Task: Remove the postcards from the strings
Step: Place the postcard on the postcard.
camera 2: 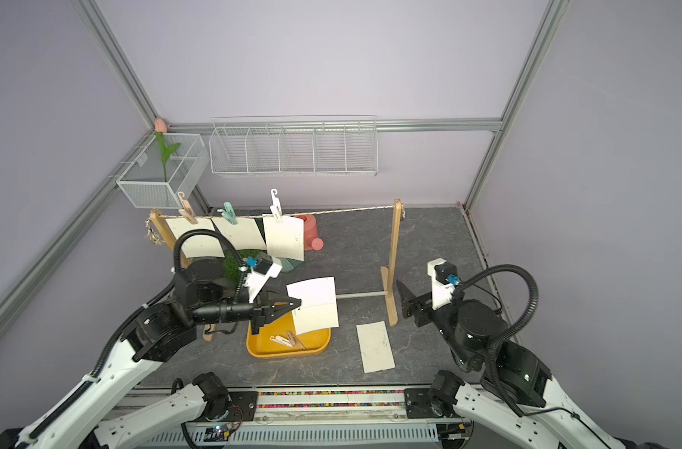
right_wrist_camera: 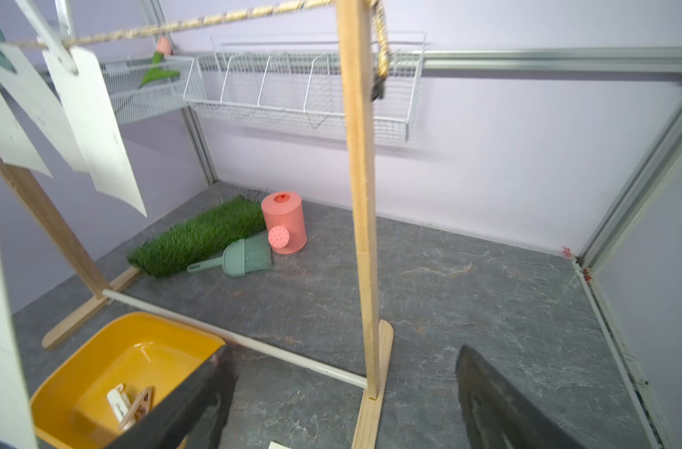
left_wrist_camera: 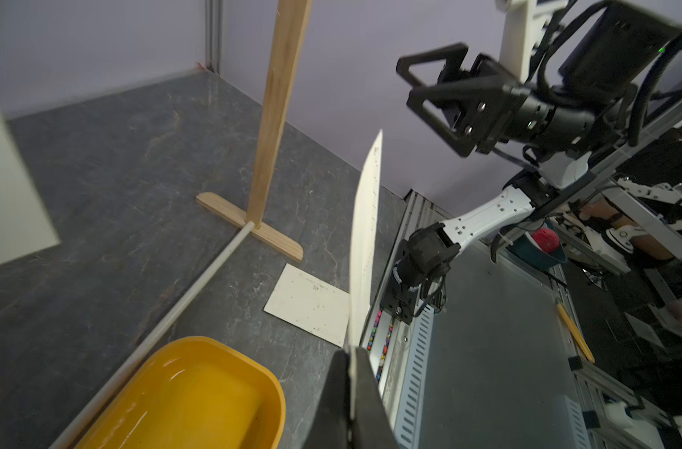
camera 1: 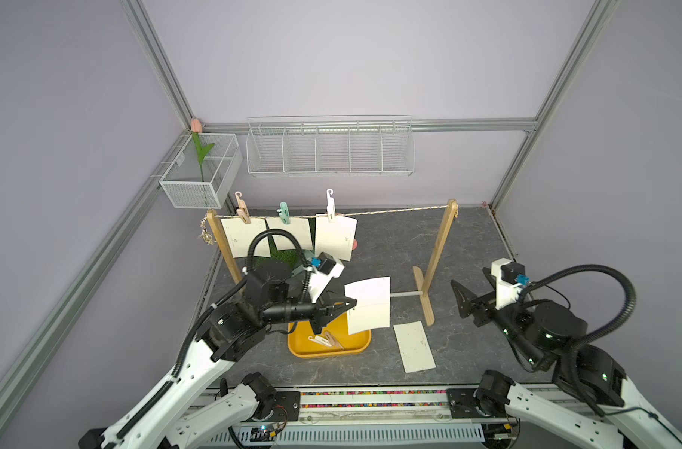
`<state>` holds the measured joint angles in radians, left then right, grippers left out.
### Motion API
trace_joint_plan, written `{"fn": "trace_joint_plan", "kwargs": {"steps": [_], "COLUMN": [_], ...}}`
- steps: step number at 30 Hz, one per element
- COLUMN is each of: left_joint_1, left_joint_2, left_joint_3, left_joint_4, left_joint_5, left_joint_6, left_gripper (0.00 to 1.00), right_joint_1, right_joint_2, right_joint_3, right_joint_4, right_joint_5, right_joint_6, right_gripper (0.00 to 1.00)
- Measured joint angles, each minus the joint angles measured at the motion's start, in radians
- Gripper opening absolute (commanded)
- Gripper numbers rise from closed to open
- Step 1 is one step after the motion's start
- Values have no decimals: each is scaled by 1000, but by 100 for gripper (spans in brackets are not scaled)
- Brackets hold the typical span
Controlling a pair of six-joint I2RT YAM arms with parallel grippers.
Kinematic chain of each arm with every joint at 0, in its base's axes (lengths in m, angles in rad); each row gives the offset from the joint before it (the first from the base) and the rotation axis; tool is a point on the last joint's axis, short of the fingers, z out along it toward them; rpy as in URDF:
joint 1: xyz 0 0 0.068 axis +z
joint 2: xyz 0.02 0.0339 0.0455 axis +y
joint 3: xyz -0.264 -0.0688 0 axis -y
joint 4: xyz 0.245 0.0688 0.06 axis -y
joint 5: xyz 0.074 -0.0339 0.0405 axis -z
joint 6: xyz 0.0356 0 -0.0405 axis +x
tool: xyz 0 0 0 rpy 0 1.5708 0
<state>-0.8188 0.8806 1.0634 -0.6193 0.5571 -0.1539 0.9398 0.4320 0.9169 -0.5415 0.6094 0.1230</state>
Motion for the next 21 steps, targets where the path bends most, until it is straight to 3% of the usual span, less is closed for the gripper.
{"fn": "trace_joint_plan", "kwargs": {"steps": [2, 6, 11, 21], "left_joint_1": [-76, -141, -217, -254], "left_joint_2": [84, 214, 270, 445], "left_joint_3": [8, -11, -161, -194], "left_joint_4": [3, 59, 219, 300], "left_joint_5": [-25, -53, -96, -135], "left_joint_6": [-14, -120, -379, -701], "left_gripper": [0, 0, 0, 0], "right_joint_1": [0, 0, 0, 0], "right_joint_2": [-59, -123, -140, -150], "right_joint_3": [0, 0, 0, 12], "right_joint_4": [2, 13, 17, 14], "right_joint_5": [16, 31, 35, 31], "right_joint_6": [-1, -7, -22, -47], "right_gripper": [89, 89, 89, 89]}}
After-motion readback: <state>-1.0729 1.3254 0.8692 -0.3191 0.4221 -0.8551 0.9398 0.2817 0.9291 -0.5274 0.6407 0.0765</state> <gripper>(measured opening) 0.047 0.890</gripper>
